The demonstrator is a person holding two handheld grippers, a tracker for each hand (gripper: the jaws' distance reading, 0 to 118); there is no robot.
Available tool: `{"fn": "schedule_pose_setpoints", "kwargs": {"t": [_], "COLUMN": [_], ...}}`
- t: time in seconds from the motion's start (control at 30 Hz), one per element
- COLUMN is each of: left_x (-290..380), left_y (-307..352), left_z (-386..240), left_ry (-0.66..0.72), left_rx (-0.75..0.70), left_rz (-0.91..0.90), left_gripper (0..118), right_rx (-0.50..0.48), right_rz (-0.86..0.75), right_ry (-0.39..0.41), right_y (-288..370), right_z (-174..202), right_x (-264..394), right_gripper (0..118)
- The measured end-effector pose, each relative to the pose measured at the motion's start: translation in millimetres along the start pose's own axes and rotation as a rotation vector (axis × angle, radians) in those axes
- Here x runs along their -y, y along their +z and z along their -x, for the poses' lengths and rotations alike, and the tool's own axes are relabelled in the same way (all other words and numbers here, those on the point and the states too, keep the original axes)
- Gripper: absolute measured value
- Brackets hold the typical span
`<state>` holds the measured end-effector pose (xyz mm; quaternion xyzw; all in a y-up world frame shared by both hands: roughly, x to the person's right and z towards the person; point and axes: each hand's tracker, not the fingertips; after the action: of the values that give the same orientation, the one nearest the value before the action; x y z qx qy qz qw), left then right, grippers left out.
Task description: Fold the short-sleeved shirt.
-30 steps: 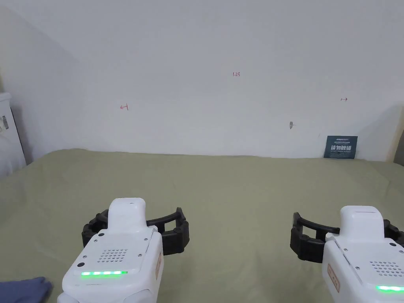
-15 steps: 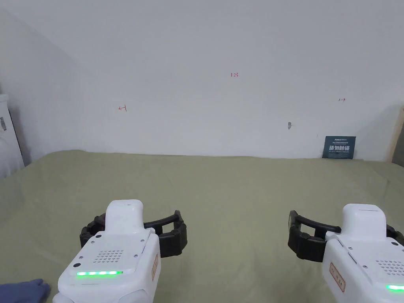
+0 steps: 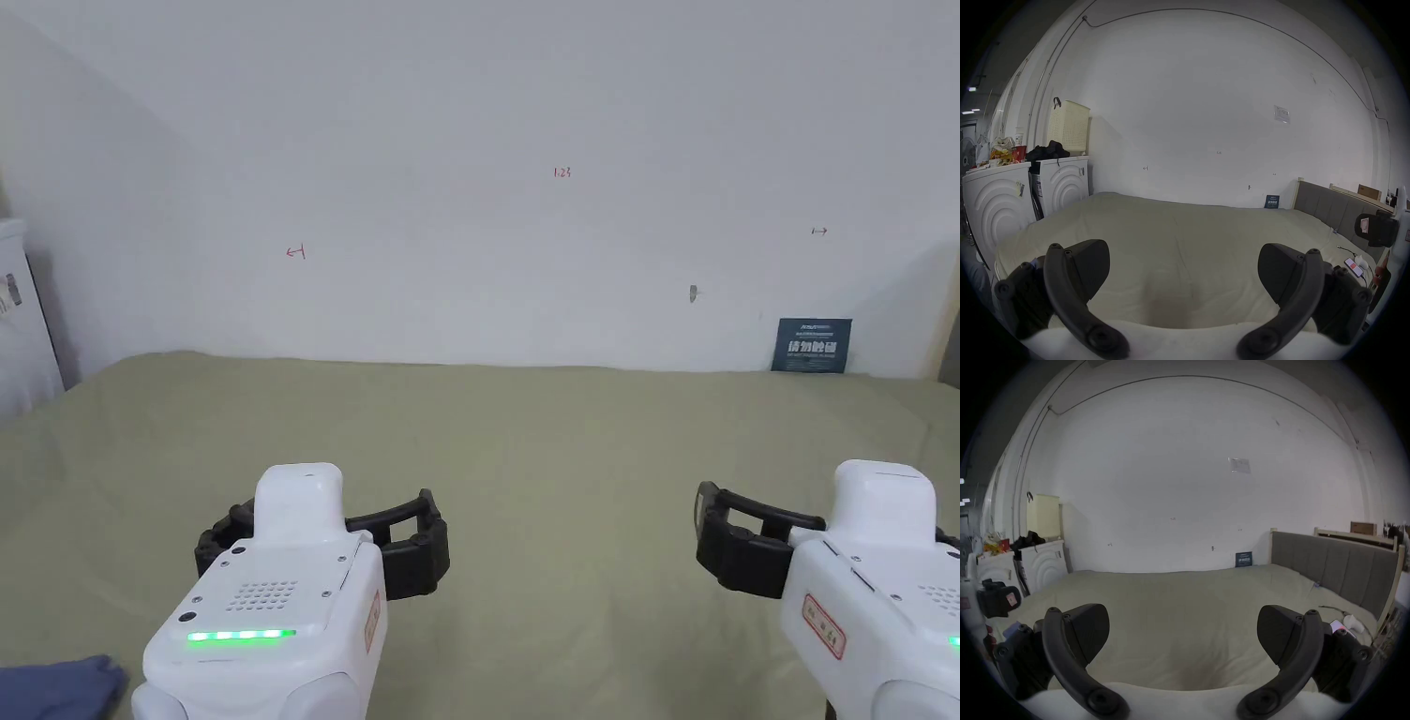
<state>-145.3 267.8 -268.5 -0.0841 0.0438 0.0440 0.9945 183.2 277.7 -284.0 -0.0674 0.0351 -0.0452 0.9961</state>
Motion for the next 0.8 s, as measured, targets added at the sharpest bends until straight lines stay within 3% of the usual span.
{"fn": "schedule_pose_setpoints", "kwargs": {"t": [0.2,0.33,0.6,0.8], "left_x": [-2,-3,-5,-5], "left_y": [-1,-3,-3,-3], "left_z": [-2,-3,-3,-4], "left_ry": [-0.003,-0.014,-0.012,-0.022], "left_rx": [0.004,0.002,0.001,0.009], "left_rz": [0.005,0.010,0.010,0.010], "left_gripper": [118,118,118,118], "right_rx": [0.112,0.050,0.055,-0.001], "right_rz": [0.091,0.110,0.150,0.166], "right_ry": [0.052,-0.009,0.048,0.033], "right_y": [-10,-8,-9,-8], "right_z": [10,1,2,-1], "right_x": [-5,-5,-8,-6], "right_gripper": [118,118,118,118]}}
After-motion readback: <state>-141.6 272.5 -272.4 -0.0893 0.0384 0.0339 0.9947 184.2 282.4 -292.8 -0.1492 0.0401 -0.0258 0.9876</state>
